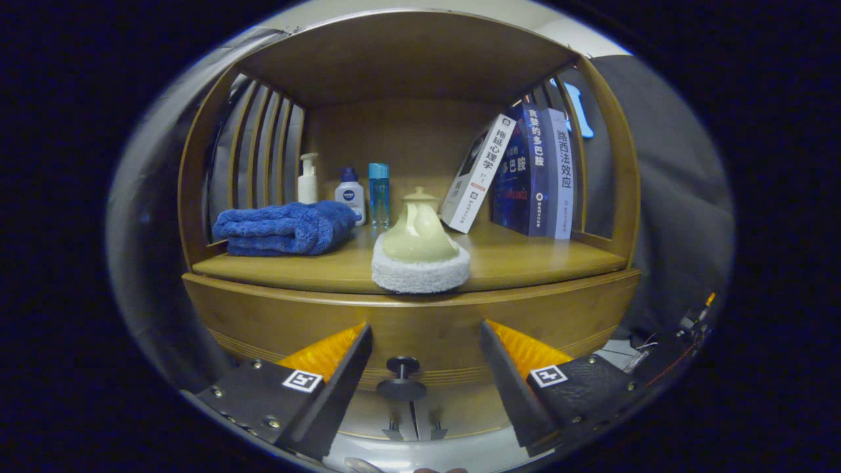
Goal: Pull open the drawer, take out the items inside it, and place them on the countertop above the cabinet.
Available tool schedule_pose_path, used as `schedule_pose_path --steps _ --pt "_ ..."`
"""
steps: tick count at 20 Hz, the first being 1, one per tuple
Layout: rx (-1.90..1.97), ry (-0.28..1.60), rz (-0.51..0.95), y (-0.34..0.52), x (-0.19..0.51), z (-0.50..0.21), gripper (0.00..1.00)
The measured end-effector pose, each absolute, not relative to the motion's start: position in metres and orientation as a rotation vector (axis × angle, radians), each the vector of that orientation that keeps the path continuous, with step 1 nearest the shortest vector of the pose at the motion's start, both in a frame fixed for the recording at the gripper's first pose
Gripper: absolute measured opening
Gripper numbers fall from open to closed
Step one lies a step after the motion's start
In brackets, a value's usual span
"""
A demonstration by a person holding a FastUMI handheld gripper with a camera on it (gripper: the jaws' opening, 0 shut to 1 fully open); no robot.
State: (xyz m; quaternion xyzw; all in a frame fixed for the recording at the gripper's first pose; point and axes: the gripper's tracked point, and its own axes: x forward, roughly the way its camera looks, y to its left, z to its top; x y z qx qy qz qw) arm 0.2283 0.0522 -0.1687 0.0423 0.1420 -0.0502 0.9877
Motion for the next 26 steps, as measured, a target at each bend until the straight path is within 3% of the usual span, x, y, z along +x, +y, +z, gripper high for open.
schedule_pose_path --steps 16,26 --pt "0.030 0.263 -0.061 0.057 0.226 -0.170 0.99" --pt "0.038 0.122 -0.033 0.008 0.143 -0.089 0.99"
